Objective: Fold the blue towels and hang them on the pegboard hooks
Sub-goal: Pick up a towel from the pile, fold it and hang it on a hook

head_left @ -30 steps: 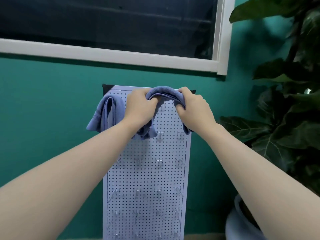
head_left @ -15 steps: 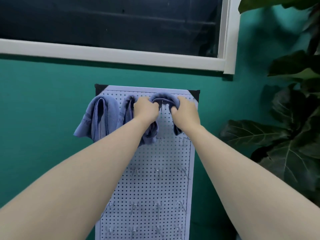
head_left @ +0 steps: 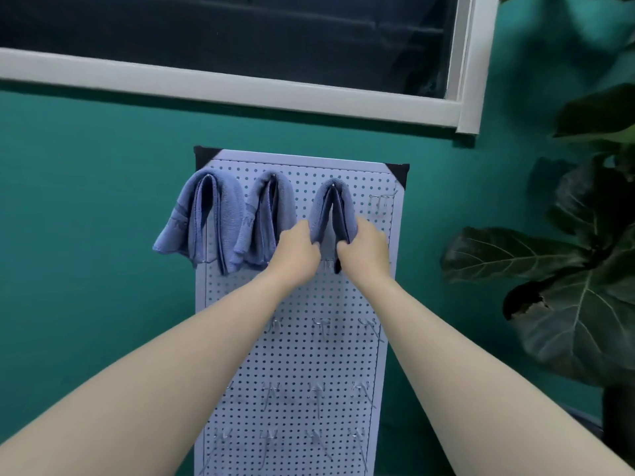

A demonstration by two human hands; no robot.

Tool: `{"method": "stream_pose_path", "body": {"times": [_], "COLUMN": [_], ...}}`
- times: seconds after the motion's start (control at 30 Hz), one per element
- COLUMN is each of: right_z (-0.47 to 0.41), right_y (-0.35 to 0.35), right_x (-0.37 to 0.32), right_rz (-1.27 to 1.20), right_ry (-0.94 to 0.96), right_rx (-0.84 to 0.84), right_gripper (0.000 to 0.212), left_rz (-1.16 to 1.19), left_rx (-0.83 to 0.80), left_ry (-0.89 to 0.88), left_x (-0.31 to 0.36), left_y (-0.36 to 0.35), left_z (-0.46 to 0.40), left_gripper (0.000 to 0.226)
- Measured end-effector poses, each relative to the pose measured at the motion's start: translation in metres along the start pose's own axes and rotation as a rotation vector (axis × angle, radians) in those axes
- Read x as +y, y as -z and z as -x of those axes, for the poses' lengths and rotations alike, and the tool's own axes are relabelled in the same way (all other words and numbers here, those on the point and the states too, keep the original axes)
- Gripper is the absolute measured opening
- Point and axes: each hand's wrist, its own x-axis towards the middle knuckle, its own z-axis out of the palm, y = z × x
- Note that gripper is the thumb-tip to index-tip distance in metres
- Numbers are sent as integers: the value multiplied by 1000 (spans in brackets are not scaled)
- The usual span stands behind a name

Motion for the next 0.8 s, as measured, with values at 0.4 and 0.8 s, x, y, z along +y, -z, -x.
{"method": "stream_pose_path", "body": {"times": [0.4,0.8], "right_z": [47,189], "right_y": [36,17], "right_x": [-14,14], "right_rz": [29,-171], "right_ry": [-110,-109], "right_rx": [1,-14], "right_gripper": [17,36], "left_rz": [-85,5], "left_rx": [-196,-290], "left_ry": [71,263], "left_x": [-13,-89], "left_y": [38,41], "left_z": [72,202], "left_gripper": [37,49]}}
